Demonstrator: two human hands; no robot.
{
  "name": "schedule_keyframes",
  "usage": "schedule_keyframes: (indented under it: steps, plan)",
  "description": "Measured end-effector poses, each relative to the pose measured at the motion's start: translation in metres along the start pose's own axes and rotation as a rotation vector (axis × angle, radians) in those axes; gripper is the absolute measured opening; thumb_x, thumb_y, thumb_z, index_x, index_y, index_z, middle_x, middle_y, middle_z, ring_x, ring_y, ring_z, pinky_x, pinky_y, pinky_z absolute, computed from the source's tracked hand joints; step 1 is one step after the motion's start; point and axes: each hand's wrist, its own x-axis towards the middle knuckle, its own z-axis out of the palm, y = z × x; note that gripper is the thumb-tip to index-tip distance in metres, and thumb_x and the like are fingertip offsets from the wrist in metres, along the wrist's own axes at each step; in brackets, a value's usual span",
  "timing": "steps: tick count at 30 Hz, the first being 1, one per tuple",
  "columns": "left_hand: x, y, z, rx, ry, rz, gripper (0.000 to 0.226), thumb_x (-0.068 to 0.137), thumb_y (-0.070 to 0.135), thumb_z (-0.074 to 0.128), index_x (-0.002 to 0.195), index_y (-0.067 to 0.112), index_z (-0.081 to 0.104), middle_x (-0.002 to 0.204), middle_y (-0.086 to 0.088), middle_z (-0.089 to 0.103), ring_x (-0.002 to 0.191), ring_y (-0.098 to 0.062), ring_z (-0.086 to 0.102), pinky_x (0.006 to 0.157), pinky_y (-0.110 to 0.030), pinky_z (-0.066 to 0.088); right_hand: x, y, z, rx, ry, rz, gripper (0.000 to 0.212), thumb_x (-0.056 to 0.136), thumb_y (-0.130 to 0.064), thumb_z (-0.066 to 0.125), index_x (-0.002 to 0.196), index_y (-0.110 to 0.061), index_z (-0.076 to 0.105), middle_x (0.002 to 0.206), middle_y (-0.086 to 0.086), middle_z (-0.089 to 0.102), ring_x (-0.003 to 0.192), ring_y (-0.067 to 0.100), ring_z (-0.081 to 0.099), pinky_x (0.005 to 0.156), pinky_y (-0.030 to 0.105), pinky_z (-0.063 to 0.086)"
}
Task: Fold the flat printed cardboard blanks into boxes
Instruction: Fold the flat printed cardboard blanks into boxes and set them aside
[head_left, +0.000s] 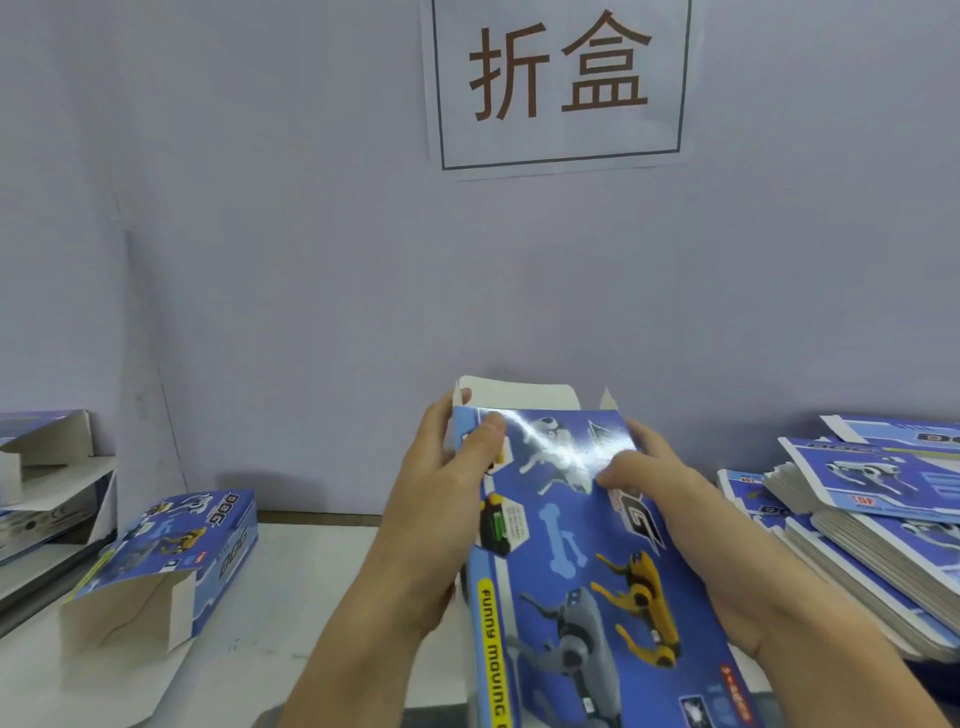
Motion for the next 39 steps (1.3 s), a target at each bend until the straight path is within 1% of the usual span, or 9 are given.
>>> schedule_keyframes:
  steps: [6, 13, 17, 21, 24, 27, 31, 35, 39]
  plan:
    - [0.003, -0.012, 0.000, -0.099, -0.011, -0.077, 0.025, 0.099, 0.039, 0.052, 0.123, 0.036, 0.059, 0.107, -0.002, 0.077, 0.092, -0.024, 0.076, 0.071, -0.038, 0.064, 0.004, 0.006, 0.006, 0.162, 0.160, 0.054, 0.045, 0.093, -0.041, 0.061, 0.134, -0.047, 0.046, 0.096, -0.002, 0.078, 0.083, 0.023, 0.077, 0.060, 0.031, 0.060]
    - [0.006, -0.026, 0.007, 0.049, 0.113, 0.042, 0.030, 0.088, 0.056, 0.053, 0.117, 0.049, 0.050, 0.096, 0.012, 0.076, 0.087, -0.014, 0.076, 0.060, -0.028, 0.061, 0.007, 0.013, 0.018, 0.203, 0.226, -0.057, 0.045, 0.096, -0.035, 0.059, 0.137, -0.048, 0.048, 0.101, -0.003, 0.077, 0.083, 0.022, 0.077, 0.057, 0.028, 0.060]
    - [0.008, -0.028, 0.005, 0.114, 0.133, 0.107, 0.046, 0.077, 0.055, 0.064, 0.118, 0.037, 0.054, 0.097, 0.007, 0.076, 0.086, -0.017, 0.077, 0.062, -0.035, 0.063, 0.009, 0.015, 0.019, 0.128, 0.255, -0.090, 0.038, 0.097, -0.035, 0.059, 0.131, -0.052, 0.053, 0.104, -0.004, 0.076, 0.084, 0.018, 0.076, 0.059, 0.027, 0.060]
    - [0.007, -0.030, 0.004, 0.171, 0.142, 0.125, 0.026, 0.079, 0.054, 0.063, 0.093, 0.033, 0.061, 0.088, 0.003, 0.077, 0.080, -0.016, 0.077, 0.055, -0.027, 0.060, 0.009, 0.023, 0.018, 0.115, 0.249, -0.089, 0.021, 0.098, -0.033, 0.057, 0.116, -0.042, 0.062, 0.100, 0.000, 0.076, 0.083, 0.022, 0.076, 0.060, 0.031, 0.061]
    - [0.006, -0.031, 0.008, 0.224, 0.140, 0.098, 0.033, 0.077, 0.061, 0.059, 0.079, 0.029, 0.055, 0.085, -0.007, 0.074, 0.076, -0.021, 0.076, 0.059, -0.037, 0.063, 0.015, 0.023, 0.014, 0.077, 0.239, -0.041, 0.012, 0.100, -0.026, 0.052, 0.107, -0.027, 0.061, 0.089, 0.001, 0.077, 0.075, 0.021, 0.076, 0.056, 0.026, 0.058]
    - [0.001, -0.025, 0.009, 0.156, 0.102, 0.055, 0.052, 0.075, 0.070, 0.053, 0.092, 0.021, 0.058, 0.094, -0.012, 0.074, 0.084, -0.026, 0.076, 0.077, -0.049, 0.061, 0.009, 0.018, 0.007, 0.094, 0.174, 0.022, 0.033, 0.106, -0.027, 0.043, 0.088, -0.004, 0.061, 0.064, 0.005, 0.073, 0.060, 0.023, 0.069, 0.051, 0.018, 0.053]
    - [0.002, -0.019, 0.007, 0.165, 0.148, 0.038, 0.059, 0.094, 0.057, 0.049, 0.107, 0.000, 0.058, 0.095, -0.018, 0.073, 0.090, -0.036, 0.072, 0.087, -0.056, 0.058, 0.004, 0.013, 0.014, 0.213, 0.176, 0.087, 0.062, 0.089, -0.065, 0.046, 0.103, -0.010, 0.071, 0.093, 0.013, 0.077, 0.082, 0.031, 0.075, 0.077, 0.041, 0.059]
    - [0.003, -0.016, 0.008, 0.197, 0.239, 0.009, 0.035, 0.102, 0.025, 0.039, 0.080, -0.001, 0.038, 0.077, -0.025, 0.050, 0.072, -0.036, 0.049, 0.070, -0.045, 0.043, 0.006, 0.013, 0.020, 0.066, 0.296, 0.058, 0.052, 0.091, -0.049, 0.051, 0.102, 0.002, 0.054, 0.071, 0.006, 0.070, 0.056, 0.016, 0.068, 0.061, 0.034, 0.051]
    - [0.002, -0.016, 0.004, 0.192, 0.222, -0.004, 0.031, 0.104, 0.026, 0.037, 0.083, 0.006, 0.047, 0.076, -0.018, 0.057, 0.074, -0.034, 0.060, 0.070, -0.041, 0.046, 0.009, 0.010, 0.021, 0.046, 0.354, 0.051, 0.030, 0.092, -0.038, 0.053, 0.096, -0.008, 0.054, 0.062, 0.003, 0.063, 0.046, 0.002, 0.061, 0.049, 0.021, 0.047]
